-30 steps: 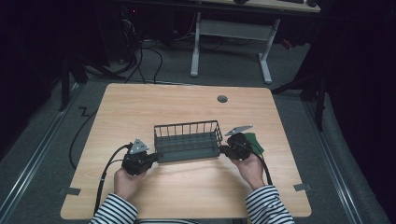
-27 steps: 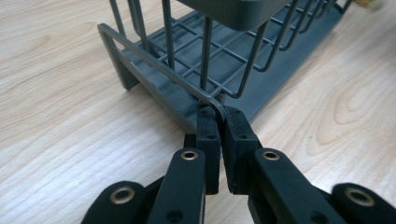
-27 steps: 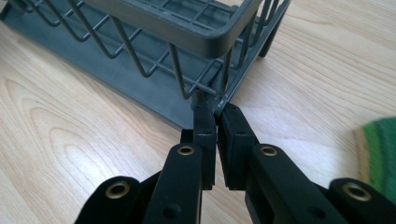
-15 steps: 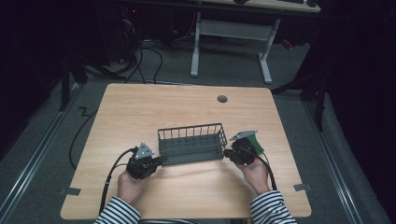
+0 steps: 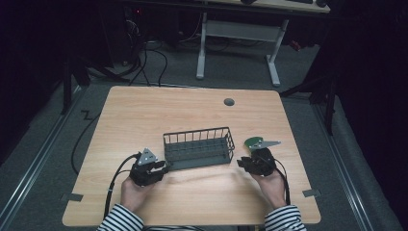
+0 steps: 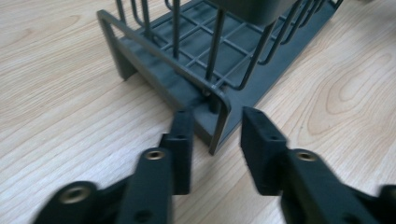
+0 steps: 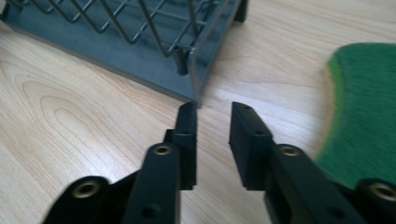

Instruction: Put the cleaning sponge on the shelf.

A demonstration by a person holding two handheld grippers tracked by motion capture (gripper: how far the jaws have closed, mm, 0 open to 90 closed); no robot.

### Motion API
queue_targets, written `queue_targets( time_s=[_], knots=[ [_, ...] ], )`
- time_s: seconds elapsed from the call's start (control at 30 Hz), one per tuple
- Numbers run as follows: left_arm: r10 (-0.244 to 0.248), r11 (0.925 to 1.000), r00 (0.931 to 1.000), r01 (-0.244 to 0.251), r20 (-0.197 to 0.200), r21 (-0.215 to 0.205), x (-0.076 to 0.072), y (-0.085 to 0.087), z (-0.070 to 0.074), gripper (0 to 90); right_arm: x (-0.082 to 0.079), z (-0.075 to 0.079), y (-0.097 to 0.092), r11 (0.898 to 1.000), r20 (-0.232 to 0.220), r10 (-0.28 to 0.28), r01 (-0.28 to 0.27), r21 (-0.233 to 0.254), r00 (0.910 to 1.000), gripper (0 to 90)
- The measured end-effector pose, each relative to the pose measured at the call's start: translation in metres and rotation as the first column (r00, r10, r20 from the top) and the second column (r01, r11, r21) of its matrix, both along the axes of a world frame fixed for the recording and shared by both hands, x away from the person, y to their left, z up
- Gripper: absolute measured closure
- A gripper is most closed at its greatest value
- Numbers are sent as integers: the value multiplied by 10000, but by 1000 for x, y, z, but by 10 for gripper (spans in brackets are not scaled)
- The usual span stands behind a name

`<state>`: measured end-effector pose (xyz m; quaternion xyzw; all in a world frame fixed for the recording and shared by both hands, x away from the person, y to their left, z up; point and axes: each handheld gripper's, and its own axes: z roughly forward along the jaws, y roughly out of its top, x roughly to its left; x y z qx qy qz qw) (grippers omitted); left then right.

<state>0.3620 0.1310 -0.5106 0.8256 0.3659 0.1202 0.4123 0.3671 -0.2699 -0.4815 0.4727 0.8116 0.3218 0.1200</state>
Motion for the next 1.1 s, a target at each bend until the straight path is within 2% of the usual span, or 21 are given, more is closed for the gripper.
queue_targets(
  time_s=[0.1, 0.13, 0.17, 0.23, 0.27, 0.4, 0.47, 0.5, 0.67, 0.73, 0.8, 0.9, 1.0, 1.1],
  knots=[
    [246, 9996, 9997, -247, 48, 126, -2, 8, -2, 548, -3, 3, -11, 9991, 220, -386, 382, 179, 9990, 592],
    [341, 9993, 9994, -342, 61, 168, -2, 11, -3, 521, -4, 4, -18, 9966, 234, -700, 689, 449, 9973, 581],
    [525, 9984, 9986, -525, 42, 203, -2, 16, -5, 504, -5, 5, -22, 9954, 279, -780, 763, 582, 9966, 562],
    [825, 9960, 9966, -823, -34, 354, -2, 24, -8, 477, -5, 6, -27, 9930, 322, -1031, 1010, 613, 9941, 534],
    [956, 9946, 9954, -953, -56, 416, -1, 28, -9, 461, -4, 5, -31, 9925, 432, -1157, 1139, 434, 9923, 526],
    [1622, 9848, 9867, -1611, -117, 652, 2, 45, -13, 427, -1, 5, -41, 9834, 629, -1788, 1764, 417, 9819, 472],
    [1969, 9780, 9802, -1951, -184, 745, 6, 52, -15, 413, 1, 5, -44, 9772, 891, -2110, 2076, 455, 9734, 441],
    [2149, 9741, 9763, -2126, -236, 776, 8, 56, -16, 406, 3, 6, -46, 9741, 875, -2251, 2225, 391, 9704, 436],
    [2534, 9633, 9671, -2501, -218, 976, 13, 64, -20, 375, 17, 10, -51, 9637, 422, -2670, 2671, 36, 9628, 371],
    [2568, 9616, 9664, -2543, -116, 1035, 13, 65, -21, 372, 23, 11, -51, 9615, 285, -2737, 2742, -177, 9614, 361],
    [2580, 9598, 9660, -2582, 159, 1100, 14, 65, -23, 364, 29, 11, -51, 9608, 23, -2750, 2749, -362, 9614, 356],
    [2705, 9578, 9621, -2726, 344, 914, 15, 66, -26, 330, 39, 11, -48, 9574, -337, -2822, 2792, -739, 9588, 333],
    [2841, 9534, 9583, -2859, 317, 961, 17, 66, -26, 310, 47, 9, -45, 9529, -615, -2889, 2808, -1144, 9554, 299],
    [2866, 9527, 9575, -2883, 319, 964, 17, 66, -26, 303, 56, 9, -43, 9456, -850, -3004, 2849, -1570, 9500, 270]
  ],
)
